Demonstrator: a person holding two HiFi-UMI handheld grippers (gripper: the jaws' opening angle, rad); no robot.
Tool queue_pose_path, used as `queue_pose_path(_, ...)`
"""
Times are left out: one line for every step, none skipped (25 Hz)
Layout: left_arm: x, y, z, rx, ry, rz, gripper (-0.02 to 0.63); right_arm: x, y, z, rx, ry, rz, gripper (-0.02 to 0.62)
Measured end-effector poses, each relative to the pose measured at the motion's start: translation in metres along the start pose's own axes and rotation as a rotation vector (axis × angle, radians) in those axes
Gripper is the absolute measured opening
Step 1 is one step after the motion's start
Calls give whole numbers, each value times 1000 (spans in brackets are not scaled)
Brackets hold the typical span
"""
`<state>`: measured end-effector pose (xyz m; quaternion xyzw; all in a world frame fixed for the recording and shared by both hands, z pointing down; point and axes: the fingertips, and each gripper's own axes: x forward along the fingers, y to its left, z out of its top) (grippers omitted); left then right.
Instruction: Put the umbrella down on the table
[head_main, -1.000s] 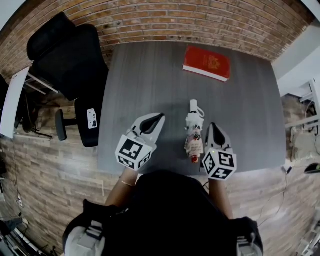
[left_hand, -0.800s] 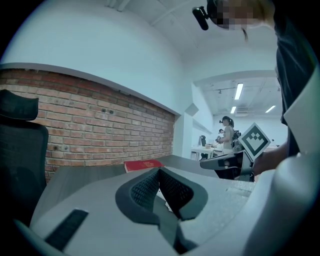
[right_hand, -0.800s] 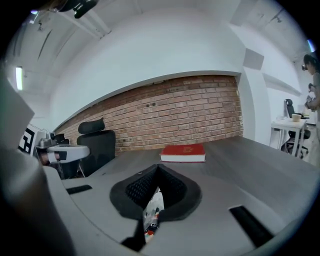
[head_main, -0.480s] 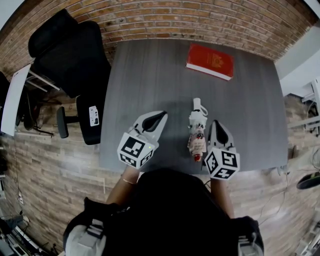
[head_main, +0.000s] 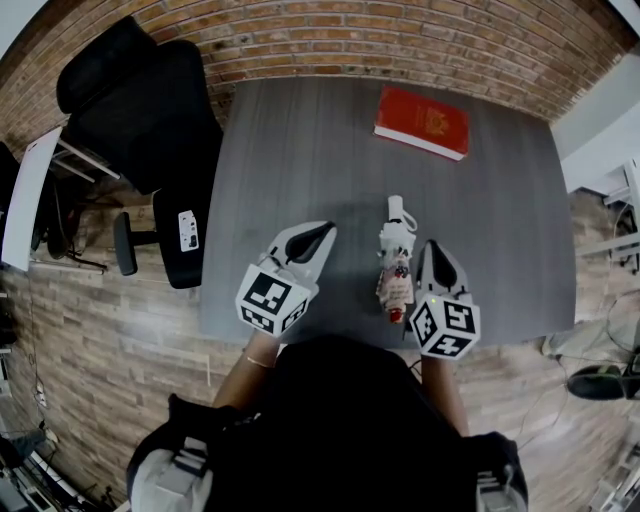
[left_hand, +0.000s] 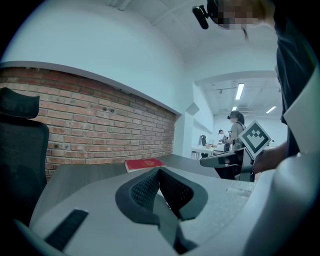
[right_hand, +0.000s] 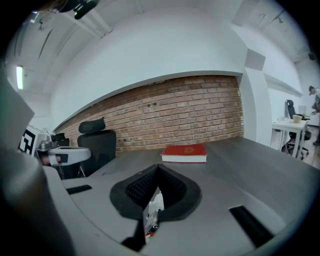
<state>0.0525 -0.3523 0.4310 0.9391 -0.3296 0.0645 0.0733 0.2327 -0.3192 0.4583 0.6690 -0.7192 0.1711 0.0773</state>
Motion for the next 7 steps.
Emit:
queue_pose_path(0,0,0,1,3,0,2,0,0,0,0,0,-1,-5)
queue_pose_path(0,1,0,2,5,0,2,0,0,1,-1,-1,-3,-5)
queue_pose_path(0,1,0,3,4,-1,2,0,0,1,-2,-3,-4,-5)
queue_pose_path(0,1,1,3,2,-2,2,1,-1,1,-2,-3,-5,-5)
queue_pose_path(1,1,2,3,0,-3,2,1,-1,1,-2,-3,-5,-5)
queue_pose_path(1,0,2,1,-1,-4,2,1,-1,1,0,-3,-6,-5)
queue_pose_path(1,0,2,-1,-2,-4,2,1,-1,1,1,-2,-6,-5)
